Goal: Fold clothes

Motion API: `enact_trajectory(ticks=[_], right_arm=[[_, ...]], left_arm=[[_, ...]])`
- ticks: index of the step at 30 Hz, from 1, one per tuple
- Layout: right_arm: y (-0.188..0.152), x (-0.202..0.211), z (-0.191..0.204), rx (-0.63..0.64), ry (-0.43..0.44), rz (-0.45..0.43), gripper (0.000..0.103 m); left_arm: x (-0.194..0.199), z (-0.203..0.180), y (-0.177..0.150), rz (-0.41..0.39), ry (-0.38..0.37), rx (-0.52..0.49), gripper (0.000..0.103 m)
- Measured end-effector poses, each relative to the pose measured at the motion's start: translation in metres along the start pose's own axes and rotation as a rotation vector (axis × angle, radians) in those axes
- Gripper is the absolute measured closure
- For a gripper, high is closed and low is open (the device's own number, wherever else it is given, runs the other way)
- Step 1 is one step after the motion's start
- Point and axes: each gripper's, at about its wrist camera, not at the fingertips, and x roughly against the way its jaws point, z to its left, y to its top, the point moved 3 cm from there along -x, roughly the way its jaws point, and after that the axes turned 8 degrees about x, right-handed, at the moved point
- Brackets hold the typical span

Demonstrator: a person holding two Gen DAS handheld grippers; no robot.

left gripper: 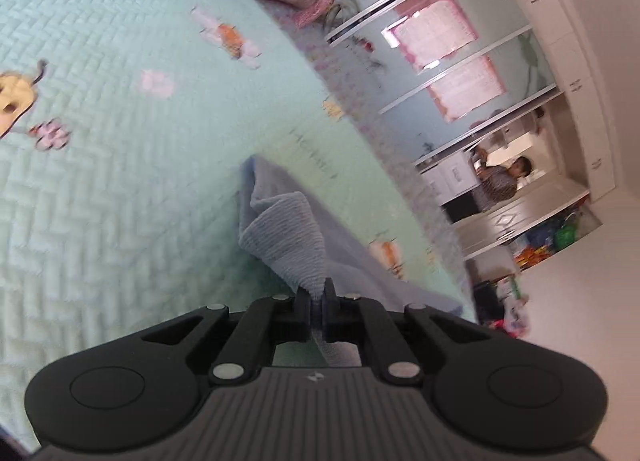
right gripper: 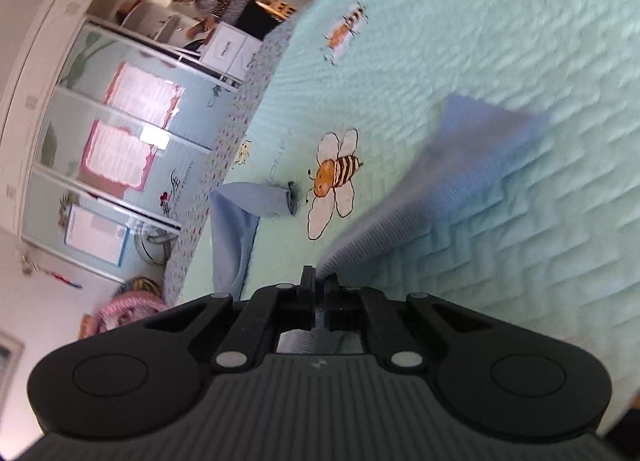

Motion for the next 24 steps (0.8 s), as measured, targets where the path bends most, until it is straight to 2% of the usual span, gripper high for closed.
enact_trajectory(ticks=[2,3,5,8,10,13,14,17,18,19,21,24], right_arm=[[-0.007,-0.005,-0.013,0.008,-0.031,0.052,0.098],[-0.013,-0.011,-0.024,-0.013,-0.060,0.093,0.093],[-0.025,-0.016,-0.042,-0.059,-0.102,0.143,0.092],[-0.030,0.001,-0.052,-0.119,-0.061,0.096,0.079],[-0.020,0.013,-0.054,-0.115,-0.077,0.043,0.059],[-0.001,0.021,-0.060,-0.111,-0.129,-0.022,0.048],[0.004,0.021,-0.064,-0.117,-0.137,-0.036,0.047],[0.011,0.014,-0.073,-0.134,-0.142,-0.044,0.049],[0.012,0.012,-0.076,-0.135,-0.142,-0.049,0.057],[0.012,0.011,-0.077,-0.125,-0.156,-0.048,0.078],[0.014,0.010,-0.079,-0.099,-0.188,-0.043,0.098],[0.016,0.017,-0.086,-0.089,-0.194,-0.076,0.099]], left_arm=[[-0.018,0.029,-0.011,0.052,0.093,0.030,0.100],[-0.027,0.043,-0.017,0.082,0.132,0.049,0.100],[-0.030,0.058,-0.028,0.113,0.145,0.073,0.099],[-0.024,0.060,-0.033,0.113,0.127,0.064,0.098],[-0.016,0.060,-0.026,0.097,0.123,0.081,0.097],[-0.005,0.059,-0.020,0.083,0.121,0.085,0.094],[0.000,0.059,-0.019,0.077,0.120,0.083,0.094],[0.013,0.057,-0.017,0.053,0.120,0.086,0.094],[0.017,0.056,-0.017,0.044,0.120,0.087,0.094],[0.022,0.054,-0.016,0.031,0.121,0.085,0.094],[0.031,0.050,-0.013,0.007,0.124,0.069,0.094],[0.041,0.037,-0.010,-0.023,0.098,0.040,0.094]])
